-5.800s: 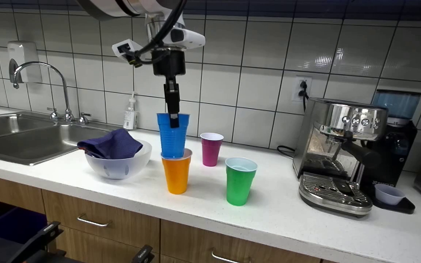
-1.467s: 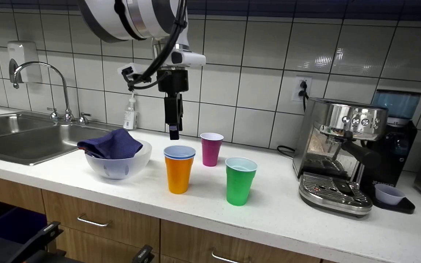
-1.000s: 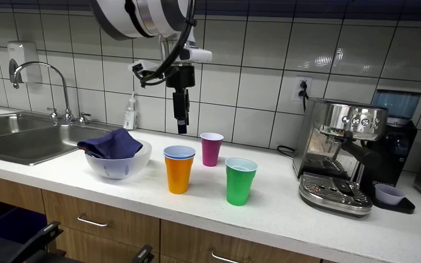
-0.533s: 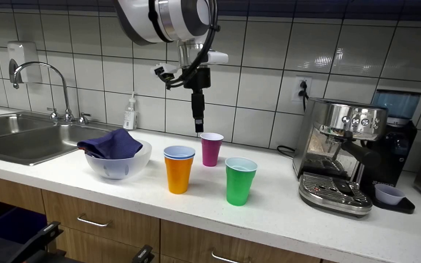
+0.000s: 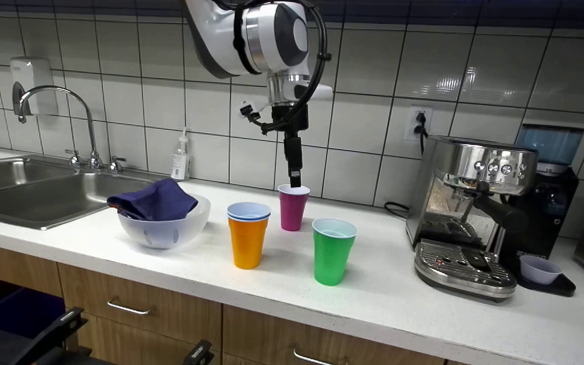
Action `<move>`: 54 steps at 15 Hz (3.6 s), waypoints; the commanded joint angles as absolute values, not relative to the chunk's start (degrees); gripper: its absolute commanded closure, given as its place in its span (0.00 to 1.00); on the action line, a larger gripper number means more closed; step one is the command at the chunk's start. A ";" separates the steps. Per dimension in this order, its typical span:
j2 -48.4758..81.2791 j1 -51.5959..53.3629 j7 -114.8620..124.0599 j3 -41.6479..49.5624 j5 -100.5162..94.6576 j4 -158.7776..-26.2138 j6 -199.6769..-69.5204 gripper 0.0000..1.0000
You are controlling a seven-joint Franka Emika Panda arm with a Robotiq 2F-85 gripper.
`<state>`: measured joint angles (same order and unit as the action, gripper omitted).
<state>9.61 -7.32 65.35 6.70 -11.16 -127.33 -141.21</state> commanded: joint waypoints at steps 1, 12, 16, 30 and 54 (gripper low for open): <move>14.21 -6.17 62.24 7.59 -9.05 -121.62 -140.69 0.00; 24.52 -4.48 58.74 8.07 -4.86 -110.51 -139.89 0.00; 27.18 -4.06 57.41 8.51 -3.84 -107.87 -139.45 0.00; 32.27 -3.93 55.48 8.63 0.97 -104.50 -139.14 0.34; 26.25 -3.13 50.84 8.44 1.86 -108.43 -140.68 0.99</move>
